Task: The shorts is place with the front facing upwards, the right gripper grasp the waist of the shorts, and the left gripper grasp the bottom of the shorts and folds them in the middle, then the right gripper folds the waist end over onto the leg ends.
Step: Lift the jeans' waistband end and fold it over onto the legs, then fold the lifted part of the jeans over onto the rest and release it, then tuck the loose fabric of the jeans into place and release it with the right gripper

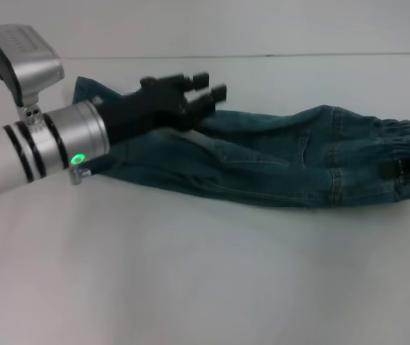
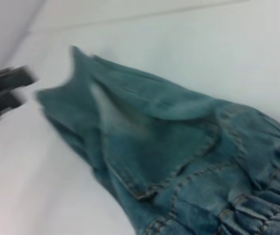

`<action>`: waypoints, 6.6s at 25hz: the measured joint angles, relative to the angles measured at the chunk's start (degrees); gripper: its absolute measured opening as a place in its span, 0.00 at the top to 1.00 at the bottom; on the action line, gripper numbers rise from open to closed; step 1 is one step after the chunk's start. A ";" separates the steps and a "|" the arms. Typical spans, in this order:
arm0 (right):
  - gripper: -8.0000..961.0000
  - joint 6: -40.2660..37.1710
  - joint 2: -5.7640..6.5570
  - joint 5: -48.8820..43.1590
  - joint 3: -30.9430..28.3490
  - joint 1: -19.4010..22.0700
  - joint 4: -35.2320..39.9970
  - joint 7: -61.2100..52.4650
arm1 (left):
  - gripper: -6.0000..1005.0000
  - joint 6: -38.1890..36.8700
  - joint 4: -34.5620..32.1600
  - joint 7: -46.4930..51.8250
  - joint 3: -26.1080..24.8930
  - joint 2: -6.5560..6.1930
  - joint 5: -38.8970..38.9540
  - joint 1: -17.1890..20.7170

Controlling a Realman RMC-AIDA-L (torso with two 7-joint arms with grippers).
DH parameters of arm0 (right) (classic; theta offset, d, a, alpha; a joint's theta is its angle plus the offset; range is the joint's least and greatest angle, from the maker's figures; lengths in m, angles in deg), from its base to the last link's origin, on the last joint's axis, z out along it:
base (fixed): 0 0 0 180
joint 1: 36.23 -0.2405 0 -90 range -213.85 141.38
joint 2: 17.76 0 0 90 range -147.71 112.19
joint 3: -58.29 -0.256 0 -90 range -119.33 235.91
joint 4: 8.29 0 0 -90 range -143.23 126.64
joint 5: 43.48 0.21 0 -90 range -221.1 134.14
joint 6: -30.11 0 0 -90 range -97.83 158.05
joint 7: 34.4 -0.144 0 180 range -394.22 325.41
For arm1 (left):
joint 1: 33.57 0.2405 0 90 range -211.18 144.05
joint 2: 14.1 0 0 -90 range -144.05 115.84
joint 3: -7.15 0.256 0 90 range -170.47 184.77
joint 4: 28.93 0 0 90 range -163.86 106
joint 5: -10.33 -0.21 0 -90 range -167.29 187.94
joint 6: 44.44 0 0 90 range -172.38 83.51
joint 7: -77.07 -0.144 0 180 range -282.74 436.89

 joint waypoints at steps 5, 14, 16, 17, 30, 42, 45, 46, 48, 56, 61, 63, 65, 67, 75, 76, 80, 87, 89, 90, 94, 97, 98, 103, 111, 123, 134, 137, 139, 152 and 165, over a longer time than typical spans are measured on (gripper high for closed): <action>0.87 -7.36 1.35 4.89 -3.19 1.43 0.07 2.57 | 0.55 4.27 5.64 -8.53 0.15 0.04 6.65 -2.75; 0.87 -12.00 1.95 10.77 -5.34 2.00 0.08 3.73 | 0.95 22.11 24.46 -46.16 -0.13 0.05 22.62 -11.63; 0.87 -12.19 2.16 11.90 -5.37 1.85 0.08 3.81 | 1.00 22.89 25.61 -47.78 0.43 0.05 22.77 -12.14; 0.88 -12.21 2.32 12.32 -5.40 1.72 0.08 3.81 | 1.00 23.08 25.91 -47.84 0.89 0.04 22.70 -12.23; 0.88 -13.58 2.99 15.54 -5.51 -3.07 0.01 3.18 | 0.99 22.51 28.52 -47.12 6.10 0.04 22.84 -11.22; 0.88 -13.61 3.14 17.05 -4.85 -7.55 0.08 2.96 | 0.99 17.49 33.60 -46.96 7.60 0.04 21.31 -11.02; 0.88 -13.73 2.96 17.05 -4.60 -8.17 0.08 2.85 | 0.99 15.39 35.06 -46.95 7.58 0.04 21.13 -11.08; 0.88 -13.77 2.91 17.04 -4.50 -8.31 0.08 2.76 | 0.99 14.92 35.39 -46.90 7.45 0.04 20.84 -11.09; 0.88 -13.78 2.83 17.04 -4.29 -8.48 0.08 2.43 | 0.99 14.03 35.79 -46.46 7.03 0.04 20.04 -11.10; 0.88 -14.29 2.85 16.99 -4.09 -8.44 0.08 1.74 | 0.99 8.30 37.47 -43.37 5.65 0.04 16.31 -11.32; 0.88 -14.36 2.95 16.86 -3.99 -8.04 0.08 1.84 | 0.99 7.46 38.82 -43.21 2.37 0.04 12.57 -11.75; 0.88 -14.37 2.99 16.77 -3.99 -7.85 0.07 2.02 | 0.99 7.40 38.97 -43.21 0.83 0.05 11.29 -11.62; 0.88 -14.36 3.08 16.72 -3.99 -7.56 0.07 2.26 | 0.99 7.33 38.90 -43.21 0.00 0.05 10.91 -11.21; 0.88 -14.25 3.18 16.70 -4.00 -7.29 0.07 2.49 | 0.99 7.29 38.41 -43.20 -0.46 0.04 10.88 -10.45; 0.88 -13.72 3.46 16.52 -3.95 -6.66 0.34 3.23 | 0.99 1.82 30.83 -43.20 -7.30 0.01 11.31 -1.04; 0.88 -13.23 3.46 16.51 -3.93 -6.59 0.45 3.26 | 0.99 0.13 29.68 -43.18 -9.48 -0.05 11.32 0.67; 0.88 -12.37 3.46 16.51 -3.77 -6.62 0.41 3.30 | 0.99 -5.59 25.58 -41.90 -16.73 -0.31 11.36 6.23; 0.88 -8.35 2.06 16.58 1.45 -9.73 -1.09 3.72 | 0.99 -11.28 22.78 -41.22 -25.29 -0.56 11.45 11.76; 0.88 -6.12 1.04 16.57 3.90 -11.82 -2.74 4.43 | 0.99 -12.89 22.04 -41.03 -27.84 -0.65 11.47 13.38; 0.88 -5.25 0.42 16.57 4.96 -12.80 -3.48 4.78 | 0.99 -13.61 21.64 -40.83 -28.70 -0.66 11.47 14.14; 0.88 0.28 -2.51 16.47 11.26 -17.02 -5.55 5.37 | 0.99 -16.00 20.30 -39.01 -30.73 -0.67 11.50 16.34; 0.88 5.45 -4.40 16.48 16.08 -19.97 -7.26 5.29 | 0.99 -16.94 20.09 -38.26 -31.76 -0.67 11.51 17.61; 0.88 7.06 -5.05 16.48 17.69 -20.98 -7.89 5.16 | 0.99 -17.24 20.09 -38.26 -31.95 -0.66 11.50 18.03; 0.88 13.53 -8.36 16.48 23.02 -25.31 -11.64 6.08 | 0.99 -17.77 20.05 -38.24 -32.29 -0.66 11.50 19.33; 0.63 15.37 -10.40 16.43 28.88 -29.23 -12.04 3.79 | 0.99 -17.78 20.05 -38.20 -31.90 -0.66 11.14 20.11; 0.27 15.04 -9.36 11.05 31.15 -31.72 -11.19 -3.04 | 0.99 -16.74 20.32 -38.54 -31.70 -0.66 10.97 20.19; 0.01 8.42 -9.90 5.60 31.08 -34.36 -8.50 -6.34 | 0.99 -14.62 20.14 -38.63 -30.20 -0.66 10.87 19.85; 0.01 4.77 -9.90 5.72 30.89 -34.33 -8.48 -6.36 | 0.99 -14.61 20.09 -38.64 -30.20 -0.66 10.87 19.89; 0.01 1.93 -9.81 5.81 30.46 -34.17 -8.41 -6.37 | 0.99 -14.48 20.00 -38.64 -30.21 -0.66 10.87 19.85; 0.01 1.27 -12.21 2.90 35.46 -33.58 -12.13 -5.65 | 0.99 -13.84 19.20 -38.47 -30.71 -0.66 11.30 18.85; 0.01 15.91 -12.74 7.95 38.85 -34.34 -17.05 -4.48 | 0.99 -13.07 19.46 -38.64 -30.66 -0.66 11.22 17.72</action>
